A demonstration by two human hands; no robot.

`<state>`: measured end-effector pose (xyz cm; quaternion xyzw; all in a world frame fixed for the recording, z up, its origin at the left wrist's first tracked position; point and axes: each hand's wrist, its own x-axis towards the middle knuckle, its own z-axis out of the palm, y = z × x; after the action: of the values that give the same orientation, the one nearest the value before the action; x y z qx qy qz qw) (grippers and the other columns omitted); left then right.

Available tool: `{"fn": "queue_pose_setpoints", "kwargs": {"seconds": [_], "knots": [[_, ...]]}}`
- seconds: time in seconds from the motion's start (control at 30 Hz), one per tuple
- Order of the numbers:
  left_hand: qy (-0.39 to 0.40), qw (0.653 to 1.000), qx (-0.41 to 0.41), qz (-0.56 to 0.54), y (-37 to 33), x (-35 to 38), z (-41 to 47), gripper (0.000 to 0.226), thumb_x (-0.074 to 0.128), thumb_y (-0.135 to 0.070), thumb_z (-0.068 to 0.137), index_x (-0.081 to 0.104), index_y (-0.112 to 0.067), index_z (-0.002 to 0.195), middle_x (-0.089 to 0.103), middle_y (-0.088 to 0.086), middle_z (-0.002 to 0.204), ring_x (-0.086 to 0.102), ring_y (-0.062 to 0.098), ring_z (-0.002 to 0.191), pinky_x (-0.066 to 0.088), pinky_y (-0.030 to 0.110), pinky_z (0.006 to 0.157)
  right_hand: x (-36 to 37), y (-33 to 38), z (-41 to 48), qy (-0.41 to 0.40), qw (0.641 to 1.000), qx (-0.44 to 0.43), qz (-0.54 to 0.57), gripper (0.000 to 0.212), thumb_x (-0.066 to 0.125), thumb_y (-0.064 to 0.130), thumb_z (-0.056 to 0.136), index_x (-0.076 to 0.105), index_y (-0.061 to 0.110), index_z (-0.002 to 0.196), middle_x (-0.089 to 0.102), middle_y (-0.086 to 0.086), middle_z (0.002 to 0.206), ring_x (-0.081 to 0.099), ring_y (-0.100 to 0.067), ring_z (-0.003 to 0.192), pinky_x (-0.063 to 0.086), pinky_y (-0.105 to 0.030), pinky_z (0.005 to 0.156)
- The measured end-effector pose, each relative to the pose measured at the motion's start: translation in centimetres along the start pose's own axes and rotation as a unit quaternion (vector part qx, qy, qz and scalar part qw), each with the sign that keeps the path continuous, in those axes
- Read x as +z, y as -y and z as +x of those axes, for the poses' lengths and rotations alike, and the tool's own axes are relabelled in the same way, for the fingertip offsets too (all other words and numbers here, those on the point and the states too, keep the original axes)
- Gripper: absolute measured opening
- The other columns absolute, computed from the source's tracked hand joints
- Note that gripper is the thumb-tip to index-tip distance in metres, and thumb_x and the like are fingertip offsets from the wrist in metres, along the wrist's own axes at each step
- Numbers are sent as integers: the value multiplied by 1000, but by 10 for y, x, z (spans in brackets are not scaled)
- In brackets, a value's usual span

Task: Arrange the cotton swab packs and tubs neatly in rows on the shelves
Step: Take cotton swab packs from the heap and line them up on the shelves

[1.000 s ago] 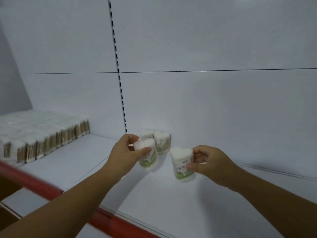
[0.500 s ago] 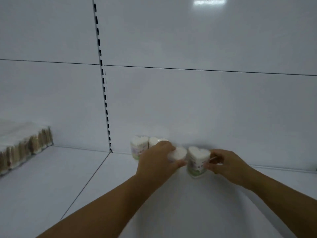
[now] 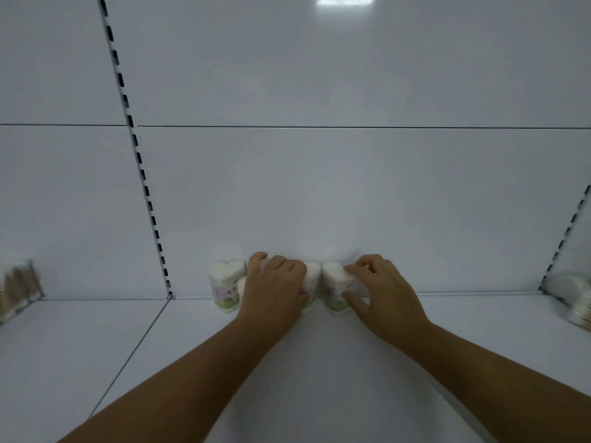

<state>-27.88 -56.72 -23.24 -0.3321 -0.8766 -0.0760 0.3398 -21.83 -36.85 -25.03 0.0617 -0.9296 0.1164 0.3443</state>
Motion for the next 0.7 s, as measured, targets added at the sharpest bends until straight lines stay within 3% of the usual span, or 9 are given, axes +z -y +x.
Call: {"fn": "queue_pose_setpoints", "kwargs": {"seconds": [0.1,0.17,0.23,0.3,0.4,0.5,0.6,0.7], "knots": [[40,999,-14,7,6,3,5,36,89,-34,46,65,-21,70,68,-5,68,64,19,65,39,35,78,0,-4,7,38,999,-5,-19,48,66,27,74,65,9,118,63,-10,112,62,-32,90,55,-40,70],[57,998,-1,2,9,3,8,37,88,-38,49,66,-20,74,68,-4,71,65,20,65,47,33,71,-3,-4,4,66,997,-24,-37,58,61,32,79,55,7,132,57,-15,129,59,-36,107,54,-47,83],[64,997,12,-29,9,1,7,35,72,-45,63,68,-18,86,69,-2,82,67,23,74,48,33,73,-11,-11,-5,114,993,-23,-32,70,56,35,90,29,11,149,33,-13,153,37,-31,136,37,-45,109],[41,998,21,-45,8,-5,5,41,52,-47,74,67,-16,96,69,1,93,65,25,89,42,37,84,-27,-20,-18,151,988,-30,-20,74,53,39,92,17,18,153,19,-8,159,22,-24,144,24,-38,117],[-54,993,76,-75,-9,-17,14,41,48,-38,81,69,-9,100,68,8,105,57,26,104,37,45,94,-60,-45,-40,129,989,-64,-42,62,56,34,85,43,14,142,43,-13,146,43,-29,133,37,-42,105],[-93,969,149,-173,-71,-28,45,35,47,-30,83,69,-7,96,67,6,99,54,19,99,36,29,89,-103,-84,-63,134,988,-19,-78,51,59,28,84,55,11,131,53,-14,136,50,-31,125,42,-44,100],[-25,942,177,-286,-155,-21,65,29,45,-36,81,66,-19,94,64,-9,89,52,5,85,36,13,74,-146,-124,-93,142,982,58,-113,44,59,26,88,57,10,129,51,-13,135,48,-31,123,39,-43,102],[48,917,213,-332,-227,13,73,28,47,-41,80,66,-28,96,64,-17,90,54,-3,80,47,15,70,-182,-151,-133,127,976,108,-139,36,60,26,85,64,11,118,59,-10,123,54,-29,113,43,-41,94]]}}
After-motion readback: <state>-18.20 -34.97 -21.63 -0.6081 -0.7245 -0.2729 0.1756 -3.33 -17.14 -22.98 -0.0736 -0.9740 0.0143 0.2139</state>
